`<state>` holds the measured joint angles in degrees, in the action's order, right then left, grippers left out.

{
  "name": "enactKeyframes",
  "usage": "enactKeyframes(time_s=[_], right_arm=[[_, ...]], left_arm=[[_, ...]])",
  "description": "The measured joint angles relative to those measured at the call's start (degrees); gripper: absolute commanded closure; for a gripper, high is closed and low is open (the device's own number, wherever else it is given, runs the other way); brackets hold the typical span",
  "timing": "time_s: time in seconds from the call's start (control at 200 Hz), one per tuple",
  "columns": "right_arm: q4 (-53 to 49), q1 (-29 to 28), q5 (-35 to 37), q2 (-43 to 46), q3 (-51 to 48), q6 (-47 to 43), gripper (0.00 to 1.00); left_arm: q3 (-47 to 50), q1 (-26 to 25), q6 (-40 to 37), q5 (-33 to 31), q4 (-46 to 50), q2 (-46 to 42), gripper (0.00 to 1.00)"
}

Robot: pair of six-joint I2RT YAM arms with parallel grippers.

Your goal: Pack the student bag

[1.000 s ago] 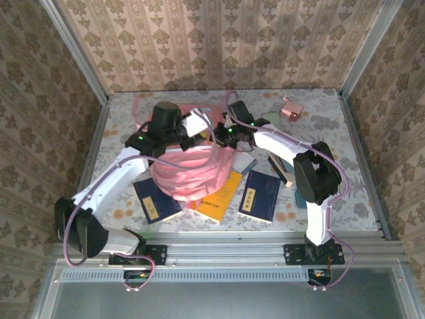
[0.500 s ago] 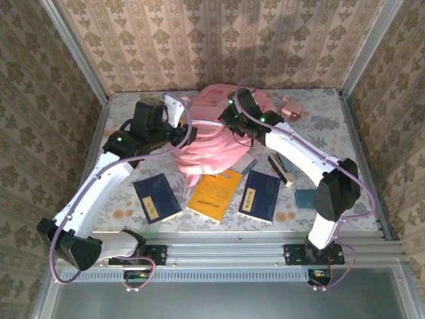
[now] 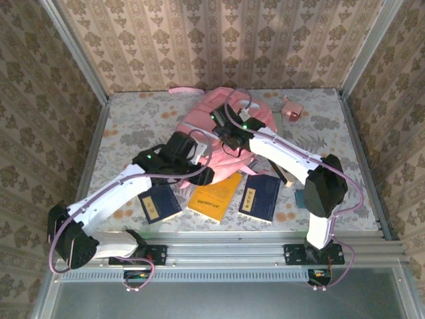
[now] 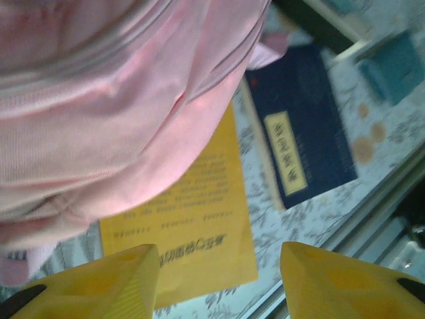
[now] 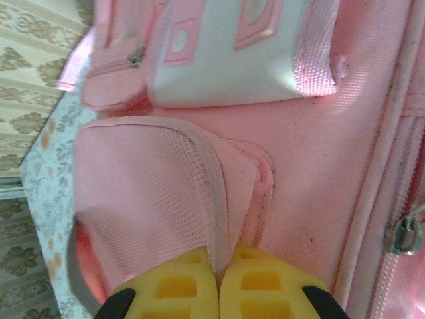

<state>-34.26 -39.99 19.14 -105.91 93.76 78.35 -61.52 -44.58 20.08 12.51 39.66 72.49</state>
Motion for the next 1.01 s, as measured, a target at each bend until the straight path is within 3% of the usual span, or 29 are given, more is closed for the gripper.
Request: enactKeyframes(time_s=[0.19,0.325,0.37,0.44,0.55,0.655,0.795,1.005], right_arm=[[2.93,-0.42,-1.86,-0.37,-2.29,1.84,0.95],[5.44,-0.44,-3.48,-0.37,-3.58,3.04,0.88],[6.56,-0.48,-3.98,-0.57,-3.96,3.28,0.79],[8.68,-0.68,-4.96,-0.83,-4.66,3.10,0.55],[12.79,-1.68,-6.71,-0.61,-5.99,0.61,0.30],[17.18,-2.23,-9.01,1.01,-9.86,-3.89,0.21],[20.48,-1.33,-12.87,6.43,-16.74,-16.24,0.21],[17.07,6.23,-17.11,13.60,-19.89,-38.66,0.29]], left_arm=[[1.66,1.79,3.72,-9.33,0.44,6.69,0.47],[1.97,7.34,6.45,-13.92,-0.28,10.99,0.47],[2.43,9.94,7.26,-14.47,-0.81,11.21,0.47],[2.78,14.71,8.85,-15.17,-1.49,11.32,0.47],[2.78,22.16,11.30,-15.87,-3.32,12.04,0.48],[2.05,26.03,11.47,-17.31,-4.09,12.33,0.56],[-0.55,21.90,7.98,-20.17,-4.46,11.08,0.56],[-2.67,6.05,2.99,-24.79,-4.28,6.78,0.53]])
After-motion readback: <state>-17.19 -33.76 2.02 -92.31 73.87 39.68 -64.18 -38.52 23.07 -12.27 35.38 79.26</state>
